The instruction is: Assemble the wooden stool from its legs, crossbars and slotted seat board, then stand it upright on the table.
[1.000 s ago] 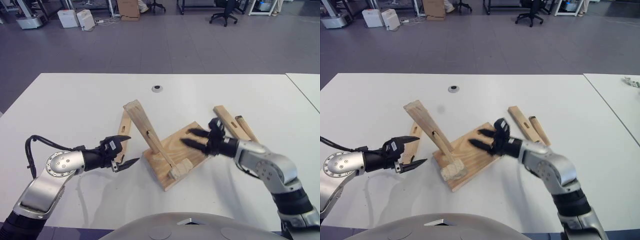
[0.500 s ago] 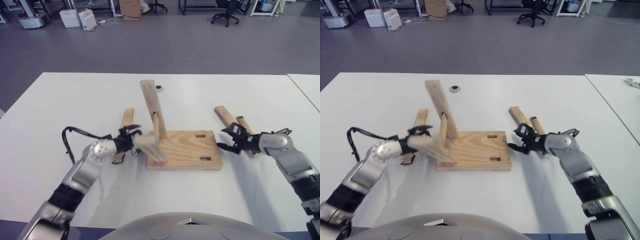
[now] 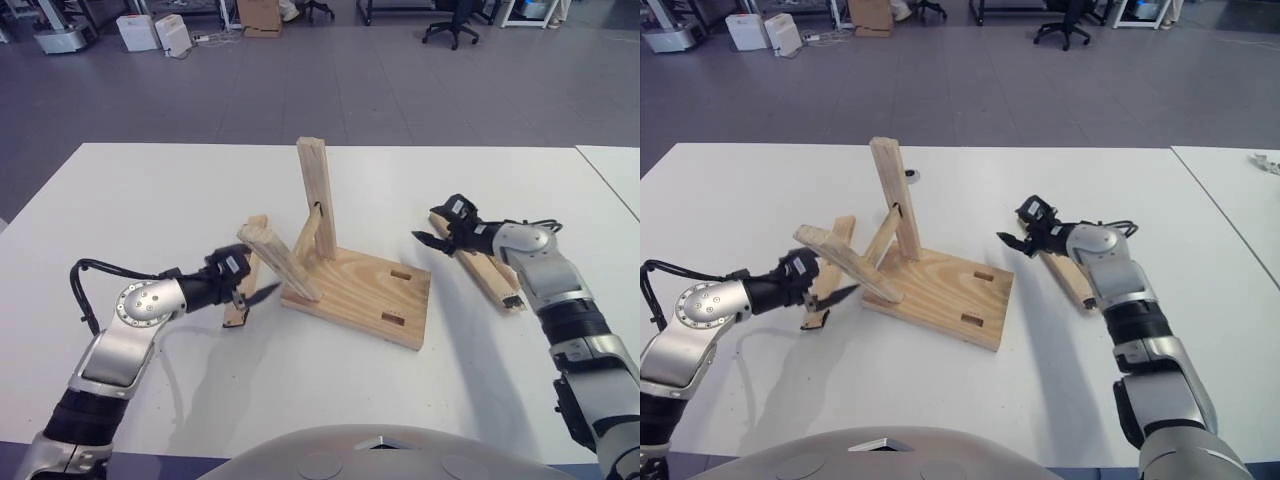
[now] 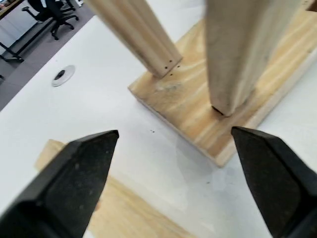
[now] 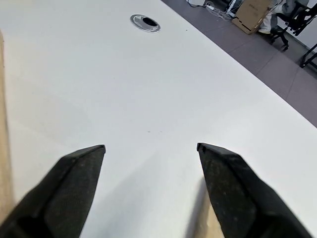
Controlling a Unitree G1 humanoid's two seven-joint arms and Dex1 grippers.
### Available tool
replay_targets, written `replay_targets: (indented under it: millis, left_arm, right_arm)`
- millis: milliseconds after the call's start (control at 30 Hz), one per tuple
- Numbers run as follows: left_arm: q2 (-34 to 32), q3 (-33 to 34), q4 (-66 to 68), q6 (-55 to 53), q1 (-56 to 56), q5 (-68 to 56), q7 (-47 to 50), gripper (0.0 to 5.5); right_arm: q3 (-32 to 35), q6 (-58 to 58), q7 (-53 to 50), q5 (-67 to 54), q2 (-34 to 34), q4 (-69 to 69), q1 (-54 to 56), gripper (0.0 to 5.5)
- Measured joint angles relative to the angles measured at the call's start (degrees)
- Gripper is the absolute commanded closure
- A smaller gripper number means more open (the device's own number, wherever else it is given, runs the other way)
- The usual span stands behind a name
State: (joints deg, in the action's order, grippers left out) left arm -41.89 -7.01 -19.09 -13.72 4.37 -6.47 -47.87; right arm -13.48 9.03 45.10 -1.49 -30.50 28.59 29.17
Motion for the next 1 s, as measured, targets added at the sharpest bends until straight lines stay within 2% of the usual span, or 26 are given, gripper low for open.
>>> replay_targets:
  millis: [100, 233, 333, 400, 467, 567, 667, 833, 1000]
  left_arm:
    - [1.0, -5.8, 0.5, -0.8, -0.5, 5.1, 1.1, 1.3]
    - [8.6, -13.0, 15.7, 4.9, -11.9, 15.3, 9.5, 1.3]
    - [14.6, -14.5, 31.4, 10.0, -21.8, 20.7, 19.0, 1.3]
    - [18.4, -14.3, 39.2, 11.6, -26.1, 21.7, 23.3, 1.3]
    - [20.2, -14.3, 42.2, 13.1, -27.7, 22.4, 24.8, 1.3]
    - [20.8, -12.7, 41.5, 12.9, -27.0, 21.5, 25.1, 1.3]
    - [20.6, -10.2, 36.0, 10.6, -22.7, 20.0, 24.5, 1.3]
    - [17.5, -8.7, 22.0, 4.3, -15.1, 19.2, 20.2, 1.3]
    - [15.2, -11.2, 12.2, -1.1, -10.9, 20.6, 15.7, 1.3]
  right_arm:
    - [-3.1, -3.6, 1.6, 3.3, 3.2, 6.5, 2.2, 2.03]
    - [-5.2, -6.1, 4.3, 5.3, 3.6, 6.0, 2.3, 2.03]
    - [-4.4, -6.6, 3.8, 5.4, 3.0, 2.7, -0.3, 2.03]
    - [-2.8, -5.7, -0.4, 5.7, 3.4, 0.2, -2.6, 2.03]
    - [0.0, -4.0, -4.8, 5.9, 3.5, -2.9, -5.3, 2.03]
    - [11.0, 2.3, -9.2, -0.6, 2.3, -13.9, -11.2, 2.03]
    - [21.7, 8.0, -10.7, -7.8, 0.1, -17.4, -11.8, 2.03]
    - [25.3, 6.3, -8.3, -9.6, -2.4, 2.0, -10.6, 2.03]
    - [26.5, 2.9, -6.7, -9.7, -3.0, 9.0, -11.0, 2.03]
